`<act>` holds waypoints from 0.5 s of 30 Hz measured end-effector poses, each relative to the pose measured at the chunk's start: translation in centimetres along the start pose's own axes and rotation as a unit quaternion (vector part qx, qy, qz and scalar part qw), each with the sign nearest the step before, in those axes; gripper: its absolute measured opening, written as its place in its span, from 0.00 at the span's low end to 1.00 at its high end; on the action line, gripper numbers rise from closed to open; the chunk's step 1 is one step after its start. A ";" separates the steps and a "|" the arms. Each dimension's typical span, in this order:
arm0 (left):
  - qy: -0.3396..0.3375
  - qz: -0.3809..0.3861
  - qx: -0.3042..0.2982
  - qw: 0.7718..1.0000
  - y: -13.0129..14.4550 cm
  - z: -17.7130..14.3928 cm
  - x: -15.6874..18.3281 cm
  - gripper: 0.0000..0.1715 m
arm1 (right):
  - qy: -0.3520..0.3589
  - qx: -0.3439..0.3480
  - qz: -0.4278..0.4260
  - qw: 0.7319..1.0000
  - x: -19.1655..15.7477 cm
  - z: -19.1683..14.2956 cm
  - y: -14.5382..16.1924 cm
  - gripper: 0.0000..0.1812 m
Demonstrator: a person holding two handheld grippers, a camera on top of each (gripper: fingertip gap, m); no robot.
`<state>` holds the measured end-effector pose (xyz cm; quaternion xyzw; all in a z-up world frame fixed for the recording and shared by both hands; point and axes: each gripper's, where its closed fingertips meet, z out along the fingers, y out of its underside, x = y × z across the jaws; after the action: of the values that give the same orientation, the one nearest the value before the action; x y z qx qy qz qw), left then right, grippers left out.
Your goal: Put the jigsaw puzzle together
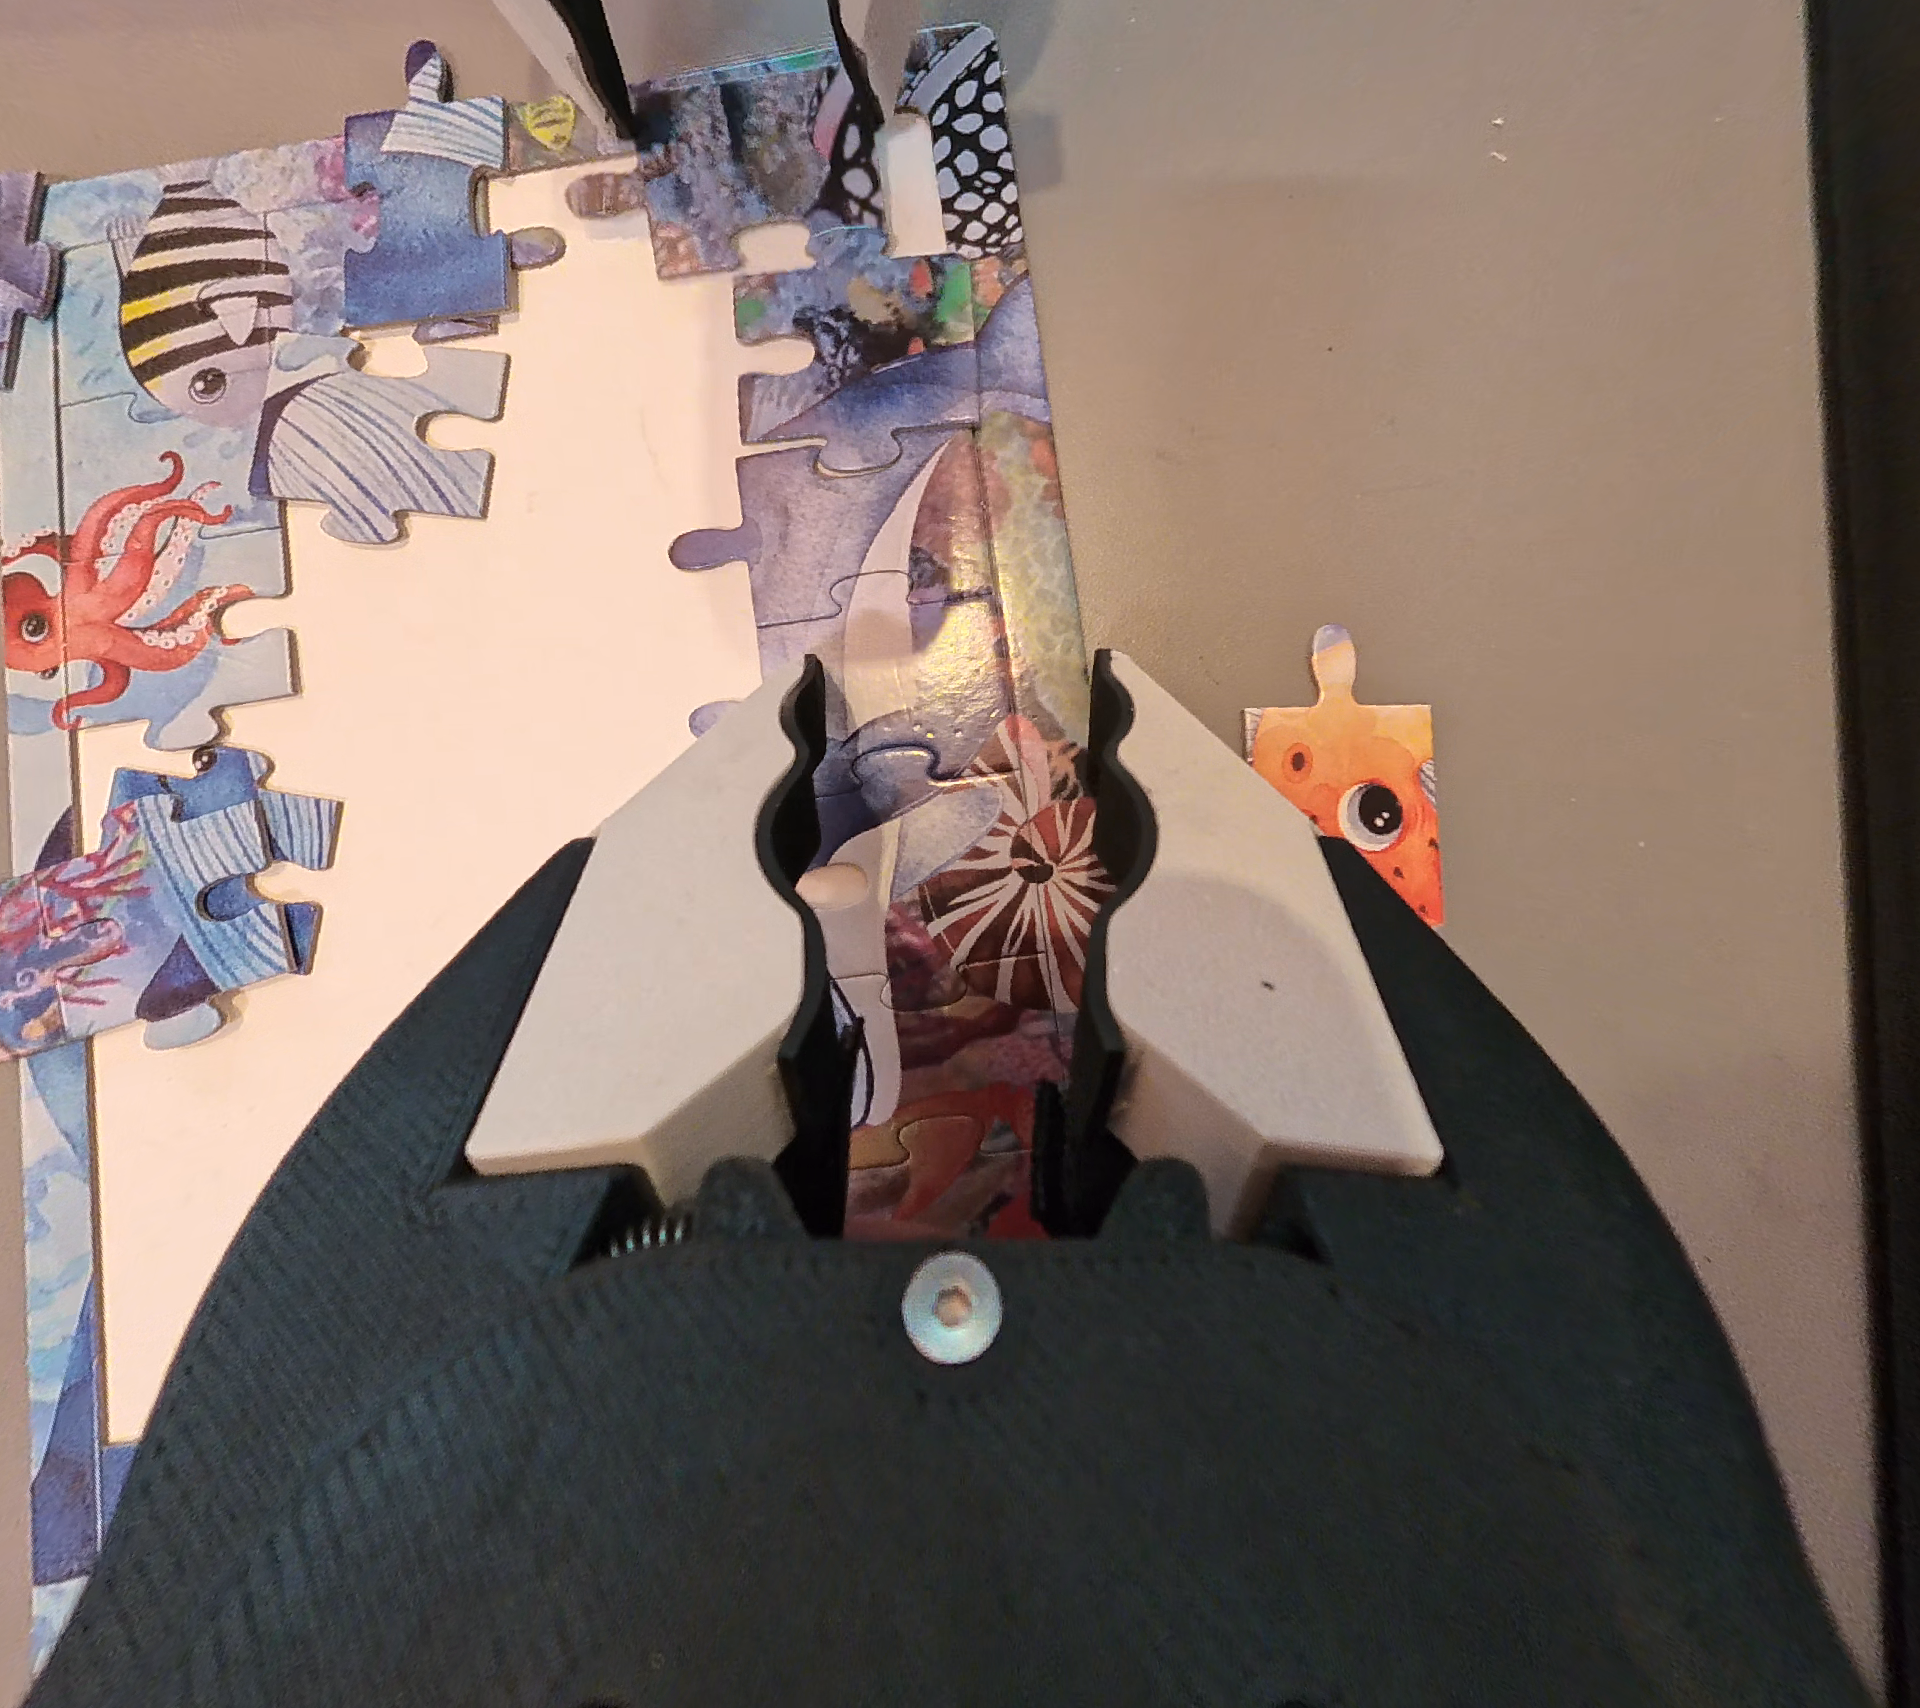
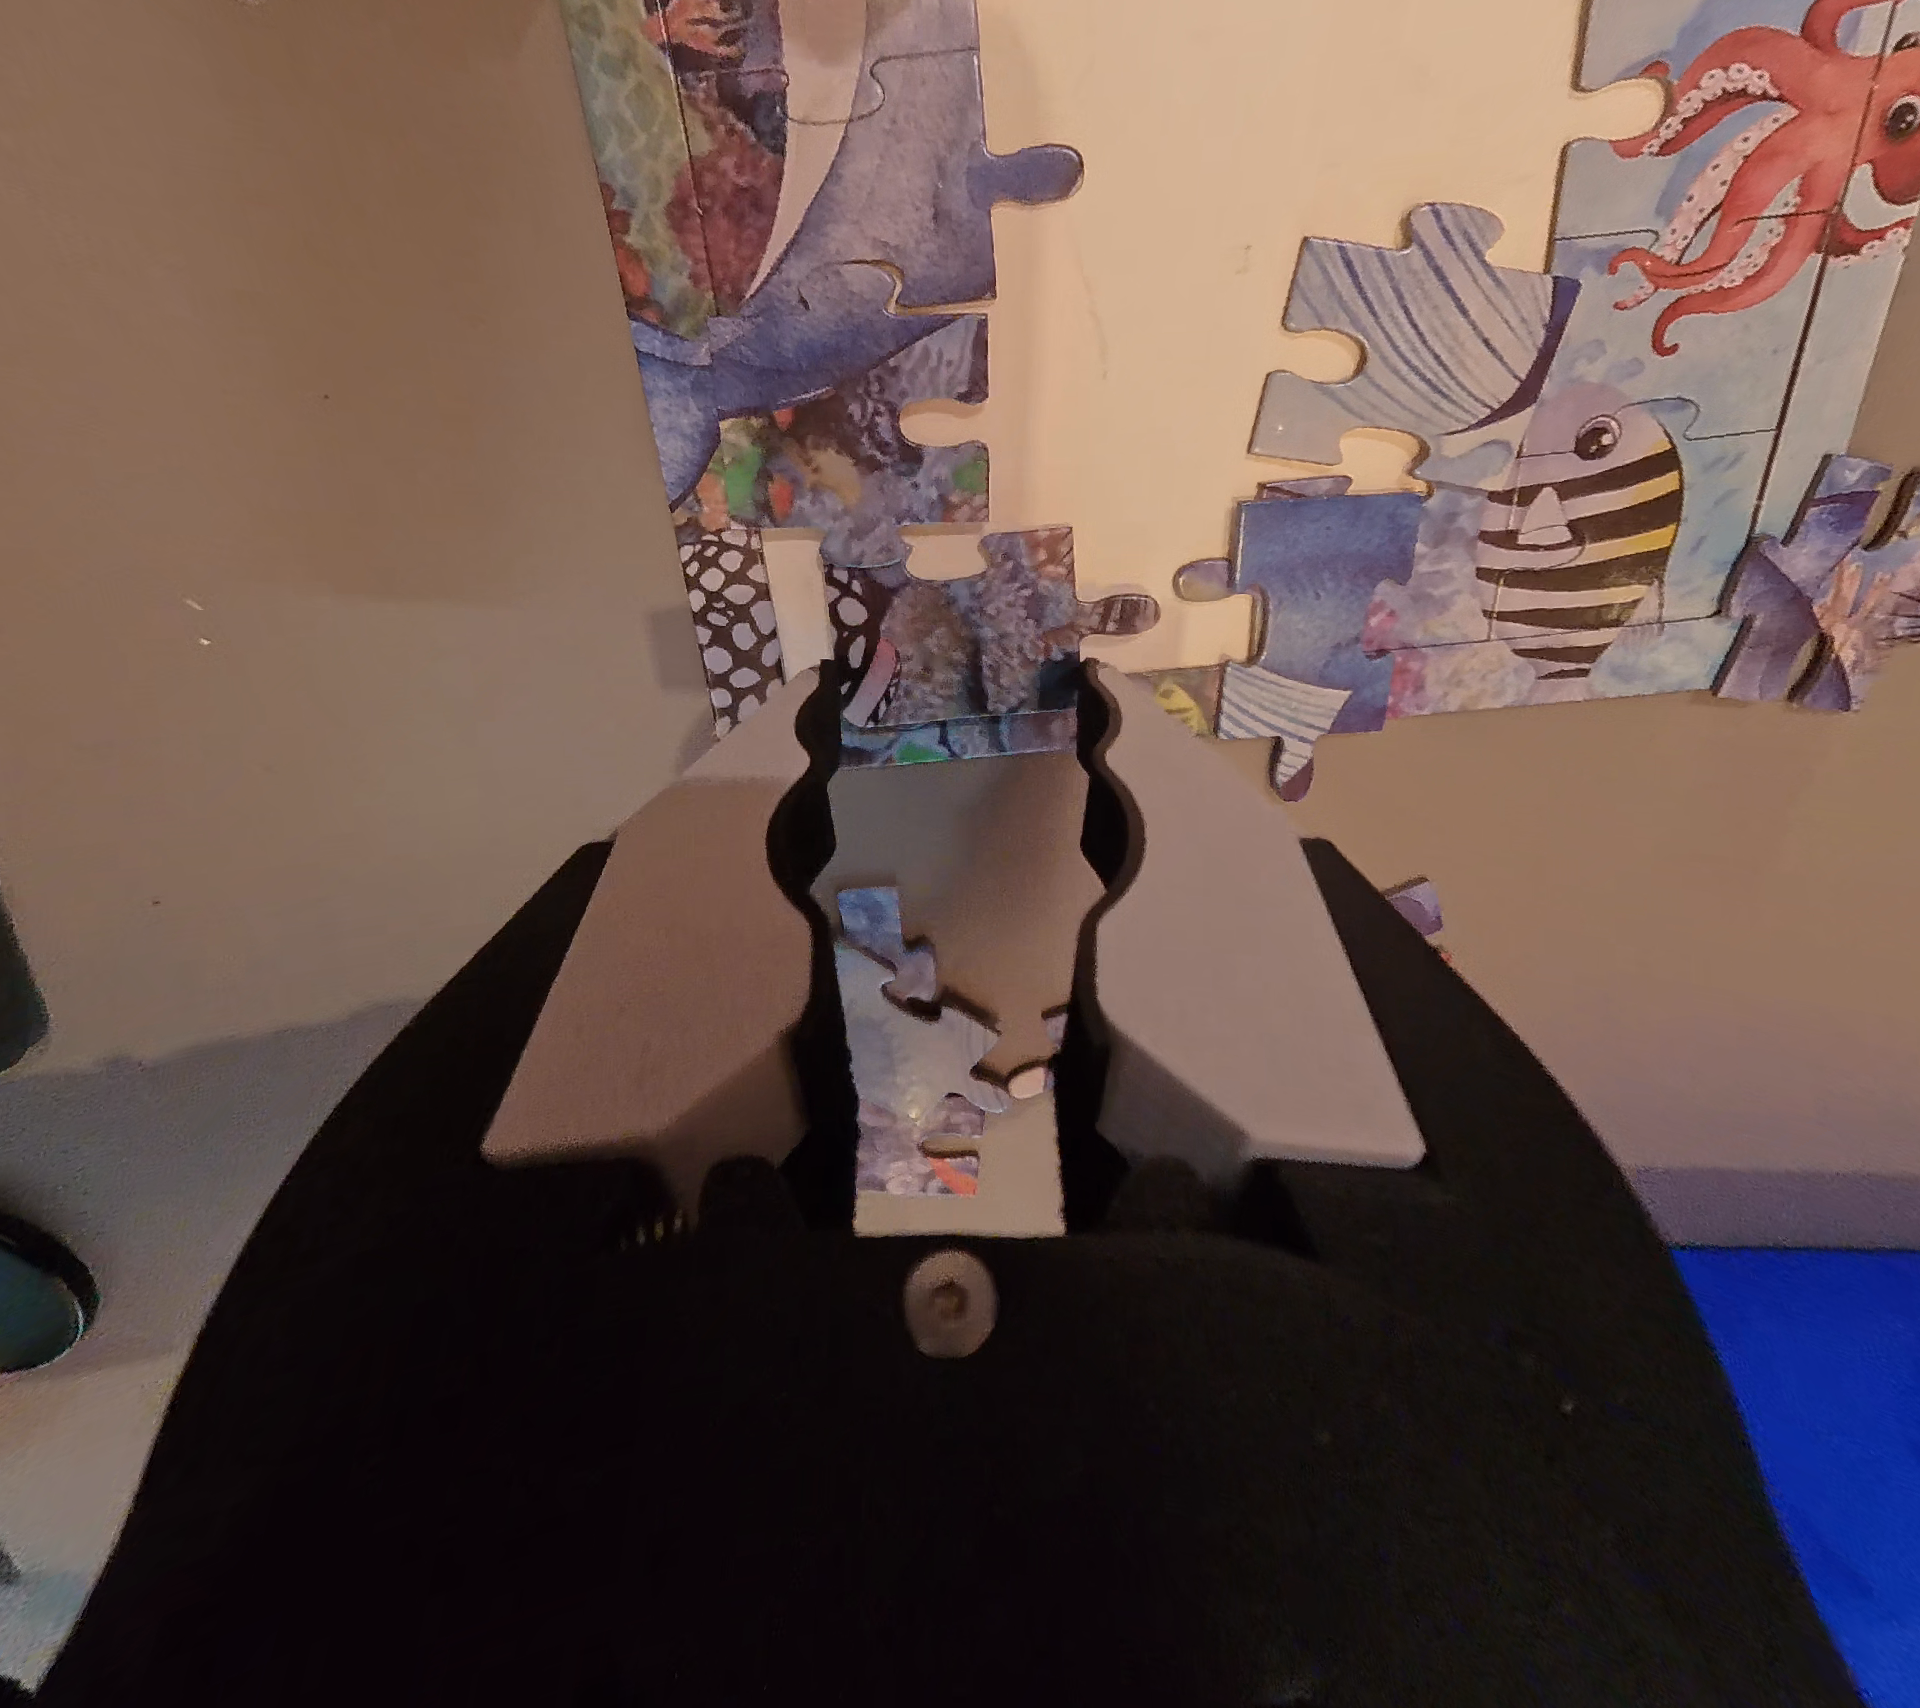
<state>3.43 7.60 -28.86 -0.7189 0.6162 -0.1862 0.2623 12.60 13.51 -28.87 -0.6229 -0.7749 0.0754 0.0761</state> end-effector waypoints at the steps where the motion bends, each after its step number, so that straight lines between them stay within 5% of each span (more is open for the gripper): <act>1: 0.000 0.000 0.000 1.000 0.0 0.0 0.0 0.29 | 0.001 -0.009 -0.003 1.000 0.0 -0.1 0.1 0.24; 15: 0.001 0.001 -0.002 1.000 -0.1 0.1 0.1 0.29 | -0.021 -0.019 0.003 1.000 -1.2 0.4 0.0 0.25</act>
<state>3.61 7.55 -28.91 -0.7189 0.6173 -0.1850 0.2604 12.82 12.33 -29.28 -0.6249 -0.7757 0.0744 0.0478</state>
